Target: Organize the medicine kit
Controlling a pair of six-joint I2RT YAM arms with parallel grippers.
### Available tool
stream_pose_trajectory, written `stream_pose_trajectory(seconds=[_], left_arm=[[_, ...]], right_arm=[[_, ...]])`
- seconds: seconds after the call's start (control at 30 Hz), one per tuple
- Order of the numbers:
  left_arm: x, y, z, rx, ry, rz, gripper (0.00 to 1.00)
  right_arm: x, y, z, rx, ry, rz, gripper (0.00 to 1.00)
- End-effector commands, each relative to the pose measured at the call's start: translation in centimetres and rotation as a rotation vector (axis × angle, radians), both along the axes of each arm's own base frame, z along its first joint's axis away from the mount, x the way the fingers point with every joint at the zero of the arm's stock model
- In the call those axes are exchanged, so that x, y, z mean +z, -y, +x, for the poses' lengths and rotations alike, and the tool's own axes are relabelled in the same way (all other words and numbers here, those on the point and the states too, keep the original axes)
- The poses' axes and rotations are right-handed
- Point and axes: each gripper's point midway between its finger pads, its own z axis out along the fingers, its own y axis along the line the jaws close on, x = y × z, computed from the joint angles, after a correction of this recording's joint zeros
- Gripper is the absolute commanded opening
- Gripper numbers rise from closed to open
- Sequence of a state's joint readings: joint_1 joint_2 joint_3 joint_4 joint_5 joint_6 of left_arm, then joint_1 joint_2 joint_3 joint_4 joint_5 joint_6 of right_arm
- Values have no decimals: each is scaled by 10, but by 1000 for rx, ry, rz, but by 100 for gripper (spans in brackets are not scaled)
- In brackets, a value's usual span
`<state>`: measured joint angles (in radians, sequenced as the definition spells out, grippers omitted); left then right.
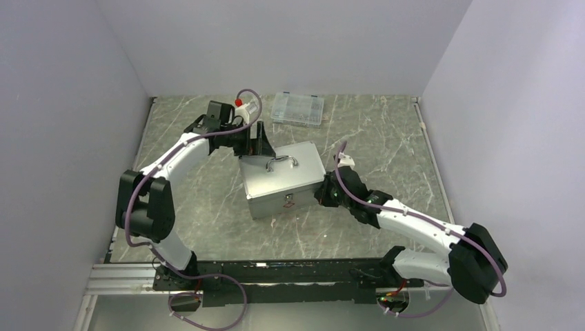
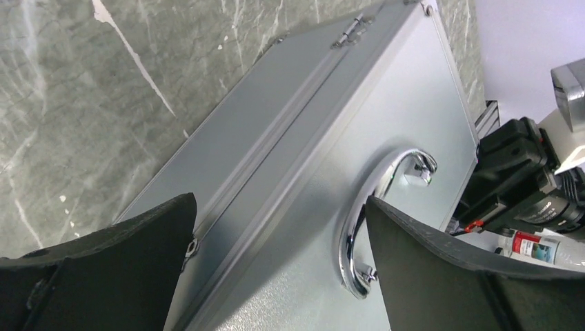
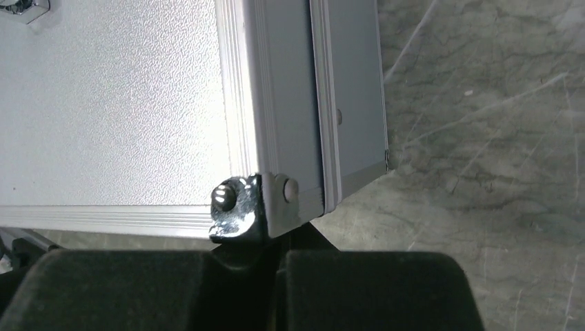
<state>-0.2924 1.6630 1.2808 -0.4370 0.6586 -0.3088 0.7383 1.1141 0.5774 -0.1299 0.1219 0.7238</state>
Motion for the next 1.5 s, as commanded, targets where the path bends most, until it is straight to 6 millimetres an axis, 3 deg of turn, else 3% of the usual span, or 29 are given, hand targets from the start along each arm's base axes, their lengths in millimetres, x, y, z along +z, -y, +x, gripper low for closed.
stream_pose_trajectory(seconds=[0.0,0.33,0.57,0.73,0.9,1.2,1.47], left_arm=[[16,-6,-13,-5,55,12,99],[20,-14,-27,31,82,12,99],[42,-34,-29,139,173,68,99],[69,-50,-32,214,264,99,99],[91,-51,-46,212,331,51,100],[102,-36,-83,106,394,-101,100],[94,-29,-100,40,366,-149,99]], right_arm=[[34,-12,31,-21,110,26,0],[34,-15,51,-18,117,-18,0],[35,-4,50,-15,127,-47,1],[48,8,38,-11,149,-51,26],[55,15,22,8,152,-26,45],[76,-6,-17,209,216,162,77],[82,-31,-39,387,232,280,100]])
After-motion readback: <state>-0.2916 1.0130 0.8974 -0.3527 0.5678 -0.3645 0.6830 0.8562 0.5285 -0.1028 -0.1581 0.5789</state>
